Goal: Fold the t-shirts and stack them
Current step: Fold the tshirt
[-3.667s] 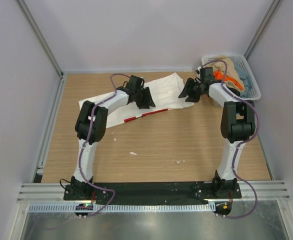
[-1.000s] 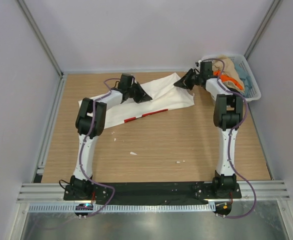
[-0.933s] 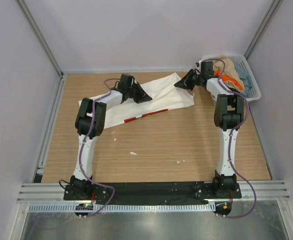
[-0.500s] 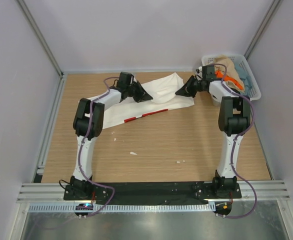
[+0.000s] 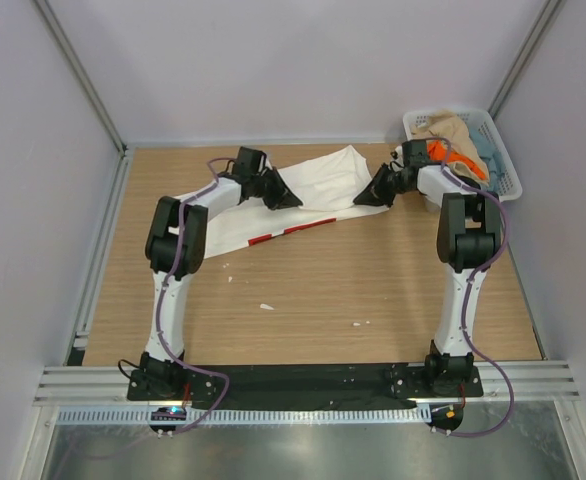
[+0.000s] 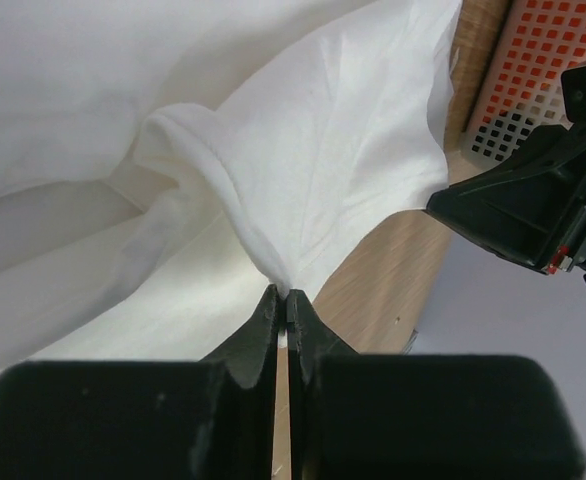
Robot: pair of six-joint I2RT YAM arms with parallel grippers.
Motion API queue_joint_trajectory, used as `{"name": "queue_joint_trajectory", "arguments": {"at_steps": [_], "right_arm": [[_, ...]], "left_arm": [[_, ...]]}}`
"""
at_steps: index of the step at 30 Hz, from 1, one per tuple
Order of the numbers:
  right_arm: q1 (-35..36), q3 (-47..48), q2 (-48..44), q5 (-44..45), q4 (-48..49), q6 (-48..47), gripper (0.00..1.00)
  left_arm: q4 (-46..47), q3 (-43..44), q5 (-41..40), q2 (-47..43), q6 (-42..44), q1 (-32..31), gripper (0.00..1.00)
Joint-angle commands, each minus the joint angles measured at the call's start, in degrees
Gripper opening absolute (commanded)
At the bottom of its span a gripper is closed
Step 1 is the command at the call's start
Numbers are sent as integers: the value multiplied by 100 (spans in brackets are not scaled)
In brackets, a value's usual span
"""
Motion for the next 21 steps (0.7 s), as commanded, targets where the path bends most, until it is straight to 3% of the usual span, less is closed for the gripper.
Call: {"name": "queue_joint_trajectory", "arguments": {"at_steps": [1,3,4,7,10,13,16,19,21], "right_arm": [[-24,211,-80,172,-172,-274,13],[-24,325,-10,242,-381,-388,16],[-24,387,8,312,-487,-554,20],[-24,694,17,734,-909,-1002,33],[-16,1011,17,1050,-1077,-1188,38],[90,1292,105,1025,-849,-927,37],[265,1328,202,981,-367,-557,33],[380,1040,306,700,660,206,30],[389,924,447,577,1504,910,22]], "left_arm": [[-341,198,96,-217,291,63,3],[-726,303,43,-182,432,72,8],[-833,382,8,-174,633,72,17],[-1237,523,-194,-243,1021,72,30],[-1466,690,-247,-410,1469,72,37],[-1467,856,-274,-481,1549,46,37],[-1037,928,-160,-411,1436,-7,31],[-317,919,174,-95,944,-16,20],[35,963,271,211,585,-16,13]]}}
